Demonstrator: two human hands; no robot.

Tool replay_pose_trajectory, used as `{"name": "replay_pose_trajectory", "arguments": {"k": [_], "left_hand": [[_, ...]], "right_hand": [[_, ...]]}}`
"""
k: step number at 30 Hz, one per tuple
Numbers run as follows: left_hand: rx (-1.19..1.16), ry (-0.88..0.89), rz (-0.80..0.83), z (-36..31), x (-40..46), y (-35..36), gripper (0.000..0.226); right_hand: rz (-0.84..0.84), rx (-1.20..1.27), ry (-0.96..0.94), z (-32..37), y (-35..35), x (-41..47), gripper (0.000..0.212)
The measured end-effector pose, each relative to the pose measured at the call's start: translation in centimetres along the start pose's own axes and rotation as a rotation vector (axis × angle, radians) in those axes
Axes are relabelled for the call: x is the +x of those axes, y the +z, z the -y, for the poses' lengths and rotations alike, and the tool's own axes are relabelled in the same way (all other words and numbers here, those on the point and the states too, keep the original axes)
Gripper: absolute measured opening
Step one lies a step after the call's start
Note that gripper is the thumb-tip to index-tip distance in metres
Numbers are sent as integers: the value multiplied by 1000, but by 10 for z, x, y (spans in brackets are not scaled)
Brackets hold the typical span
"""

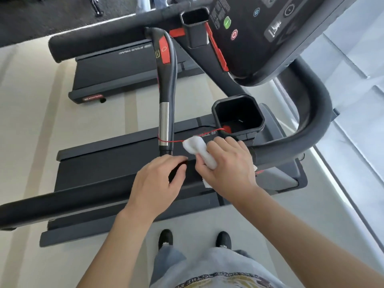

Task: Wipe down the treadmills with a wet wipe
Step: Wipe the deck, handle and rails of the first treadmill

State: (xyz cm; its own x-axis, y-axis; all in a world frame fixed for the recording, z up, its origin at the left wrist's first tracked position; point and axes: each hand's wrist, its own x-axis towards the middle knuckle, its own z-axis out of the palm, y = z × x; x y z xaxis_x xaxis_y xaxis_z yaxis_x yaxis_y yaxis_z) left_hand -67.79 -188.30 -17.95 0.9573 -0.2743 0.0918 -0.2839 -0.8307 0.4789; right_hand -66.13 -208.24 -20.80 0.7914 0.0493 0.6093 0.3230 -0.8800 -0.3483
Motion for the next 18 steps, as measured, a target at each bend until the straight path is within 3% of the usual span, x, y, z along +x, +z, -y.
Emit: {"name": "replay_pose_trajectory", "arguments": {"k": [13, 18], "left_hand": [[-80, 58, -1, 60, 18, -36, 25], [-110, 87, 15, 78, 45, -48, 30]], "right_hand": [[104, -13, 101, 49, 22, 15, 34], [69, 7, 208, 57, 24, 30, 49]]}}
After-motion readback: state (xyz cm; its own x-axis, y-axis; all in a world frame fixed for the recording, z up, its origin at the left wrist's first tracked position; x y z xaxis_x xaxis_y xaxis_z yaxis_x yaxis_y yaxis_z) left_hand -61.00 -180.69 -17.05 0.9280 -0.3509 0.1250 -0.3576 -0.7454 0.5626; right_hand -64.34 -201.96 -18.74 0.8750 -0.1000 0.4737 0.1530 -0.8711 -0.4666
